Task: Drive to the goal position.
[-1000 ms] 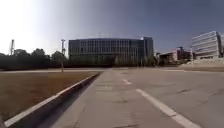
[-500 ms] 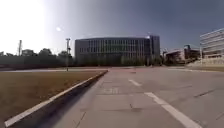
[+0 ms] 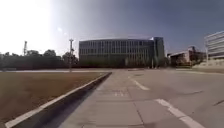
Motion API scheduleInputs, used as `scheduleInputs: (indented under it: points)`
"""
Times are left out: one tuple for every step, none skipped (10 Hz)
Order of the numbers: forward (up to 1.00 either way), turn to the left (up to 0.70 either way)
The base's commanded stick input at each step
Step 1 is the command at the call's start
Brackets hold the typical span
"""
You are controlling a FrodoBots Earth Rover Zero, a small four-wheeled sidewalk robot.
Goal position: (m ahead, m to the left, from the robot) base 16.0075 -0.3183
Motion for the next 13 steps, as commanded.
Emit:
scheduleInputs:
  points:
    - [0.7,-0.35]
    - [0.7,-0.35]
    - [0.7,-0.35]
    - [0.7,-0.02]
    - [0.7,0.0]
    - [0.7,0.0]
    - [0.7,0.0]
    - [0.7,0.0]
    - [0.7,0.0]
    - [0.7,0.0]
    - [0.7,0.0]
    - [0.7,0.0]
    - [0.7,0.0]
